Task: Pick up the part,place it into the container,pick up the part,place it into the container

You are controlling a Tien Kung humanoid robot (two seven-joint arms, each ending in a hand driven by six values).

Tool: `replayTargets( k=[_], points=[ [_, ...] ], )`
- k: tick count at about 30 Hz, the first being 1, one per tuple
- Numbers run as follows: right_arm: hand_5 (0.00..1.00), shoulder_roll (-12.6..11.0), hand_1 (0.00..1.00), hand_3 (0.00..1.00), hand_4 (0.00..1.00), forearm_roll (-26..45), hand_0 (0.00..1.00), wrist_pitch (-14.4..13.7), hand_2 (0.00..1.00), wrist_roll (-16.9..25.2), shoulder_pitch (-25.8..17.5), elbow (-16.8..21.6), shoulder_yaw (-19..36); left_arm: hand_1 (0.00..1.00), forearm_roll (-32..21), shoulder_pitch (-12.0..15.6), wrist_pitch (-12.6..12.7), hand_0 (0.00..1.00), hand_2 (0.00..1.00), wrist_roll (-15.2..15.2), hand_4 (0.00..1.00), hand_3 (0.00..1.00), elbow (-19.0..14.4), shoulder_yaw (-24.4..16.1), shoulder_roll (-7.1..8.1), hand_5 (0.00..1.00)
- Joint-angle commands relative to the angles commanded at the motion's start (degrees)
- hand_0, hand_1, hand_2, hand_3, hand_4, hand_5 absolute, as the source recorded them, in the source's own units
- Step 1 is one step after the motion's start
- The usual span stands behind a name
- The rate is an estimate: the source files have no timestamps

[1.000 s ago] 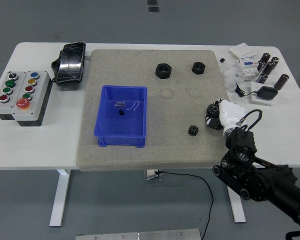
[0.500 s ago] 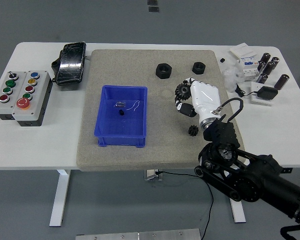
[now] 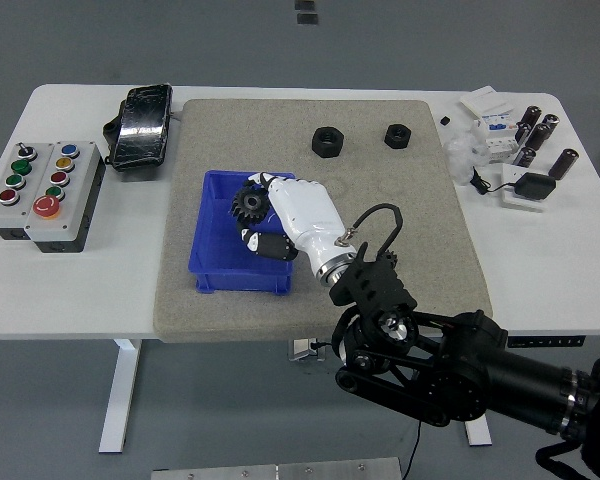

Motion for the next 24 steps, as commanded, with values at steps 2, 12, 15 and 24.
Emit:
replayTargets(
  k=[2, 12, 15, 24],
  points=[
    [0.248, 0.47, 0.639, 0.698, 0.502, -2.46, 0.563, 1.54, 0.652, -1.27, 0.02, -0.36, 0.09, 0.551, 0.16, -0.05, -0.02, 0.629, 0.535, 0.02, 0.695, 0.617, 0.00, -0.09, -0.05, 0.478],
    [0.254, 1.39, 0.713, 0.791, 0.615, -7.47, 0.586, 2.79, 0.740, -5.66, -0.30, -2.75, -0.77, 0.551, 0.46, -0.30, -0.07, 0.629, 0.534, -0.05, 0.695, 0.617, 0.00, -0.13, 0.04, 0.479],
    [0.271, 1.52, 0.742, 0.851, 0.630, -6.59, 0.624, 3.18, 0.764, -5.66, -0.41, -3.23, -1.07, 0.552, 0.54, -0.31, -0.07, 0.629, 0.534, -0.04, 0.696, 0.617, 0.00, -0.20, 0.08, 0.481],
    [0.284, 0.01, 0.739, 0.833, 0.644, -5.24, 0.620, -0.20, 0.757, -5.66, -3.28, -1.07, 3.77, 0.551, 0.71, -0.39, -0.13, 0.630, 0.536, -0.15, 0.696, 0.617, 0.00, -0.16, 0.02, 0.481]
  ],
)
